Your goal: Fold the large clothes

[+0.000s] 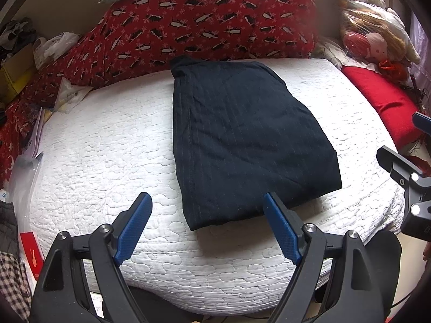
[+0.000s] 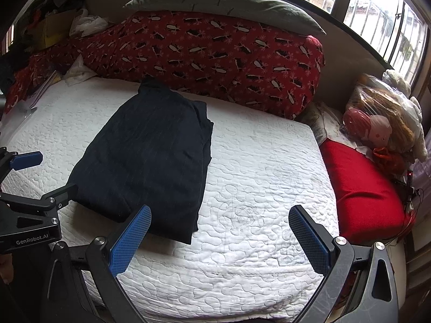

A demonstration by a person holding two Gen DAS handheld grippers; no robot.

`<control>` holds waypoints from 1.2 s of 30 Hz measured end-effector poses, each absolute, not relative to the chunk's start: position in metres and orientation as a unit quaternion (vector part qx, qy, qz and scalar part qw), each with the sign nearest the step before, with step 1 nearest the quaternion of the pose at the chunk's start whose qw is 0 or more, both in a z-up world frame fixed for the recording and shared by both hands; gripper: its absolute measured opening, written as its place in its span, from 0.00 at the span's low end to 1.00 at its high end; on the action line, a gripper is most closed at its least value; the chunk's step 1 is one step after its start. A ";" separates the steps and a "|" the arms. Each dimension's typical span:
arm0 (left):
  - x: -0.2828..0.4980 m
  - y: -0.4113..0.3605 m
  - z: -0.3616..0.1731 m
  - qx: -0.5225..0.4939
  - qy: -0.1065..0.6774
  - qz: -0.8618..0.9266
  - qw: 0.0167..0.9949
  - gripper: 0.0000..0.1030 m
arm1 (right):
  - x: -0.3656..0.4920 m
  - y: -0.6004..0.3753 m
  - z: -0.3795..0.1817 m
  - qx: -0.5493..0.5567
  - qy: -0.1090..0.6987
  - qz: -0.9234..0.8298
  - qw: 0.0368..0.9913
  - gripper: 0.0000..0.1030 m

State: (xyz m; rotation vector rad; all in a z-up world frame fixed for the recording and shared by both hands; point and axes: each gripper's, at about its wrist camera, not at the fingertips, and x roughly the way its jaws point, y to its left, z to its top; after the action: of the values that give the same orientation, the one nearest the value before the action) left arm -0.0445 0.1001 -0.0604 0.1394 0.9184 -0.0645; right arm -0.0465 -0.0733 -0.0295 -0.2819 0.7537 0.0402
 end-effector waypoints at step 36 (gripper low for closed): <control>-0.048 0.110 -0.054 0.055 0.441 -0.024 0.896 0.83 | -0.055 -0.072 -0.023 -0.131 0.350 0.016 0.927 0.99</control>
State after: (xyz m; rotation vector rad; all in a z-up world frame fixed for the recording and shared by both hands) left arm -0.0480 0.1101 -0.0545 0.1146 0.9139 -0.0499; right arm -0.0552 -0.0716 -0.0227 -0.2687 0.7175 0.0328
